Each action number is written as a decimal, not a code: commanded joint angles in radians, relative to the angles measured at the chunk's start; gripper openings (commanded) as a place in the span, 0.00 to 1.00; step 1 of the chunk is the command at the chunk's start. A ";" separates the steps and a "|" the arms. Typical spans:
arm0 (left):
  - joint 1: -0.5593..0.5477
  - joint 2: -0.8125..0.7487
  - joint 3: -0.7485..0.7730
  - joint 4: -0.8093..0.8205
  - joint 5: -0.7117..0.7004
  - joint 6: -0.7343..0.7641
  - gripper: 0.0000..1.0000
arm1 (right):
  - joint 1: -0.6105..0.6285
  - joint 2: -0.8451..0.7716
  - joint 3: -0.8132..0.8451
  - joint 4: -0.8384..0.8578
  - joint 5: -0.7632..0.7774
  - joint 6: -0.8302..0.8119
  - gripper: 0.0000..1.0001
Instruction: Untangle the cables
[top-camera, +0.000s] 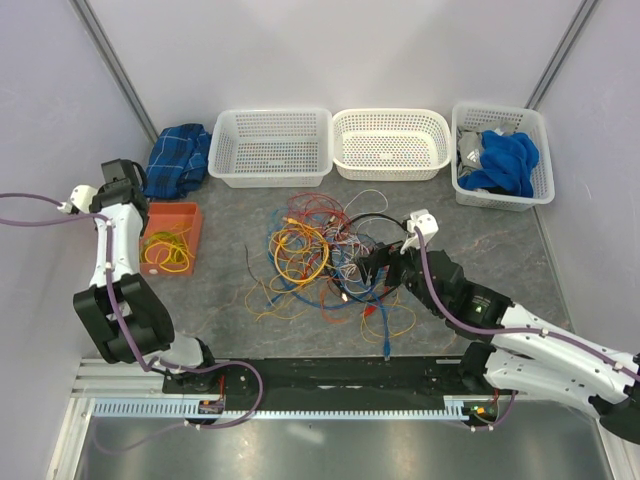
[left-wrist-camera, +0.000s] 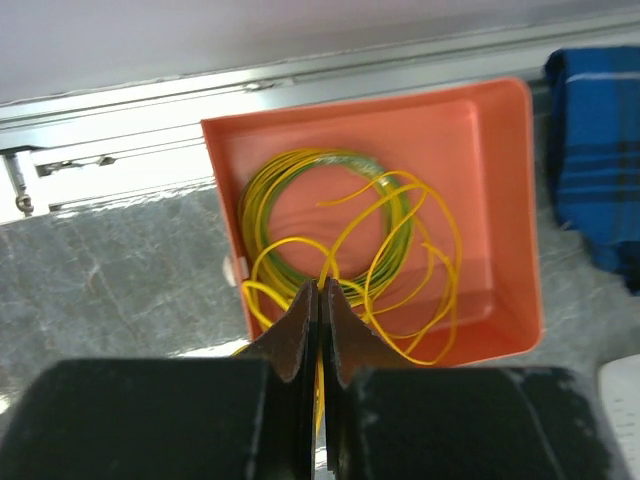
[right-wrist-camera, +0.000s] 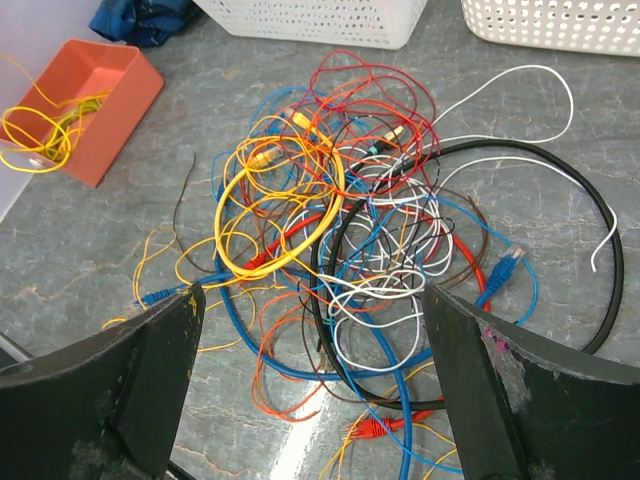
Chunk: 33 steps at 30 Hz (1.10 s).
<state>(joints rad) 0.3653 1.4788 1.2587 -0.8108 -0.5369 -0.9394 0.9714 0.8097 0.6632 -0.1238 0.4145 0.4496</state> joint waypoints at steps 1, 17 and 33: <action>0.018 -0.032 0.076 0.087 -0.015 -0.090 0.02 | 0.001 0.029 0.022 0.032 -0.016 0.006 0.98; 0.032 -0.144 -0.067 0.565 0.104 0.040 0.02 | 0.003 0.149 0.027 0.092 -0.046 0.009 0.98; 0.031 -0.200 -0.420 0.704 0.068 0.036 0.08 | 0.003 0.111 -0.040 0.116 -0.080 0.031 0.98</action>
<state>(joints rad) 0.3912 1.3003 0.8402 -0.1501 -0.4271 -0.8967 0.9714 0.9436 0.6300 -0.0509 0.3489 0.4686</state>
